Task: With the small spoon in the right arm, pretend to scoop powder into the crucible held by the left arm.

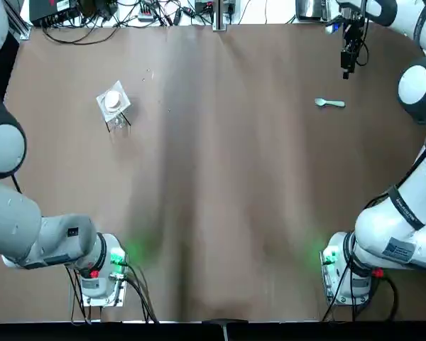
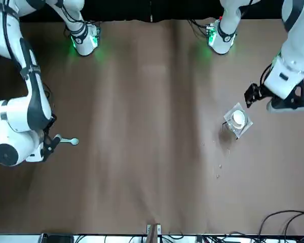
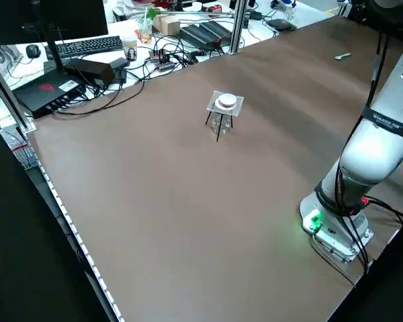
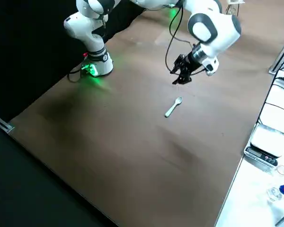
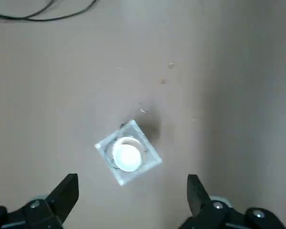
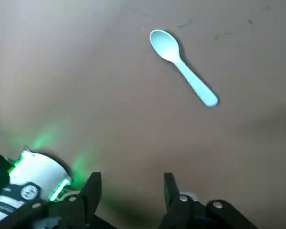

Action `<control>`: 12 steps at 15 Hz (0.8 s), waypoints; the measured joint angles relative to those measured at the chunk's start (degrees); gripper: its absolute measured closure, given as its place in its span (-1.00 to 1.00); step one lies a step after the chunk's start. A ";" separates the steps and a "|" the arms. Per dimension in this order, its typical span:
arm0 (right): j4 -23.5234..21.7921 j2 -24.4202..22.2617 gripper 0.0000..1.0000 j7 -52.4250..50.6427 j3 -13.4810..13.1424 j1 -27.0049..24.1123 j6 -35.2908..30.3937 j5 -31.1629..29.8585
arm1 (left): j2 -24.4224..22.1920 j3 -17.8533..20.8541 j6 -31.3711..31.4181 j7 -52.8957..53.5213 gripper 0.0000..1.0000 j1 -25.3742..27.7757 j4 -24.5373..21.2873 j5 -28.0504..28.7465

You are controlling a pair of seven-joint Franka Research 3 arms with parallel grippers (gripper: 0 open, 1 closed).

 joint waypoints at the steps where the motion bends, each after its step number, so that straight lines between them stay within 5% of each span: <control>1: 0.00 -0.77 -0.22 2.83 0.18 0.38 -0.46 0.22 | -0.73 0.05 -0.26 -0.13 -1.00 0.03 -0.01 -1.60; 4: 0.01 -3.23 -0.28 10.64 0.38 1.27 -0.89 3.65 | -1.33 0.06 -1.40 -0.23 -1.00 0.06 -0.12 -4.33; 8: 0.06 -7.49 -0.93 16.08 0.39 1.66 -0.98 6.94 | -1.38 0.11 -1.51 -0.23 -1.00 0.23 -0.22 -5.28; 12: 0.07 -14.95 -0.99 19.72 -1.91 6.10 -1.33 7.24 | -1.40 0.35 -1.74 0.19 -1.00 0.31 -0.22 -5.29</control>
